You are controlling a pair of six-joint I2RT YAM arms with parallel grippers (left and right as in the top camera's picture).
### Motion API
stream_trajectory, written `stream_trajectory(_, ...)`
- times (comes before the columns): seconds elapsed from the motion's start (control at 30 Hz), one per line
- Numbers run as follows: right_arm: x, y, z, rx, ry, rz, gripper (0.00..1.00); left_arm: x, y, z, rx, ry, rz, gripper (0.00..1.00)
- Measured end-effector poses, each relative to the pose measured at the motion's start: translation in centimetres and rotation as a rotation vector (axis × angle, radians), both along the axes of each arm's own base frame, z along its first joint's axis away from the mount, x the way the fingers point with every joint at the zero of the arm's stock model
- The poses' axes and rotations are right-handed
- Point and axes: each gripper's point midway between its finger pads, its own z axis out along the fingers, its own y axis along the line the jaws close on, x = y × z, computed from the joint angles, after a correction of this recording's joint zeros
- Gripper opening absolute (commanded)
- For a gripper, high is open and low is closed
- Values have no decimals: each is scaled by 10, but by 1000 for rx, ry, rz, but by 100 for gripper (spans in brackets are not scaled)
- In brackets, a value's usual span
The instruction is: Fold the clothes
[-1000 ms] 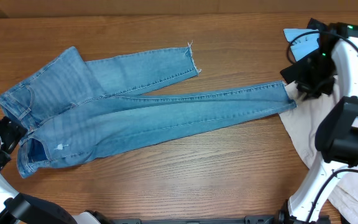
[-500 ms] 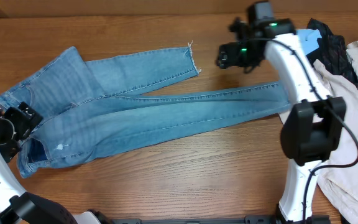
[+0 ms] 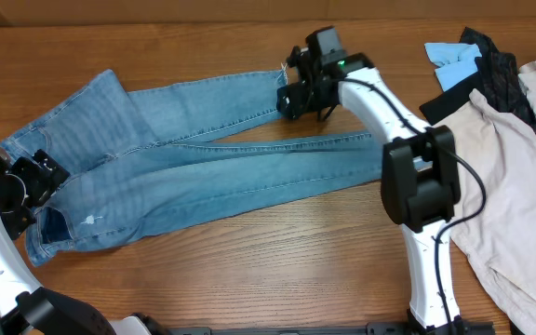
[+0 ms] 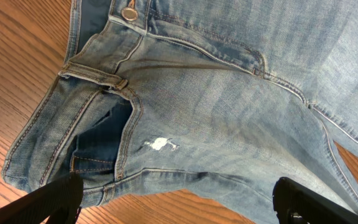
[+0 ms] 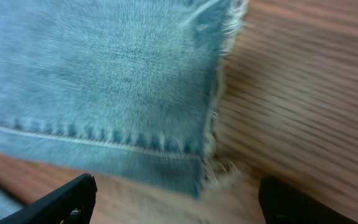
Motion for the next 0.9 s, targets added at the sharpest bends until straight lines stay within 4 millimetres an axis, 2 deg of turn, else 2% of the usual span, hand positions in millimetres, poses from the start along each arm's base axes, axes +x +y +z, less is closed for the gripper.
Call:
stream_trajectory(0.1, 4, 8, -7, 4, -20, 15, 85, 0, 0, 0, 0, -1, 0, 100)
stream_trajectory(0.17, 3, 15, -7, 7, -29, 23, 74, 0, 0, 0, 0, 0, 0, 100)
stream_trajectory(0.3, 2, 23, -13, 10, -29, 25, 27, 0, 0, 0, 0, 0, 0, 100)
stream_trajectory(0.33, 1, 24, -15, 7, -22, 27, 17, 0, 0, 0, 1, 0, 0, 100)
stream_trajectory(0.4, -1, 26, -18, 7, -20, 37, 4, 0, 0, 0, 0, -1, 0, 100)
stream_trajectory(0.53, 0, 26, -20, 4, -9, 1, 4, 0, 0, 0, 1, -1, 0, 100)
stream_trajectory(0.67, 4, 17, -17, -34, -5, -58, 4, 0, 0, 0, 1, -1, 0, 100)
stream_trajectory(0.77, 15, -4, -10, -101, -6, -141, 4, 1, 1, 0, 2, -3, 0, 100)
stream_trajectory(0.9, 50, -63, 25, -193, -69, -330, 4, 1, 1, 0, 3, -3, 0, 100)
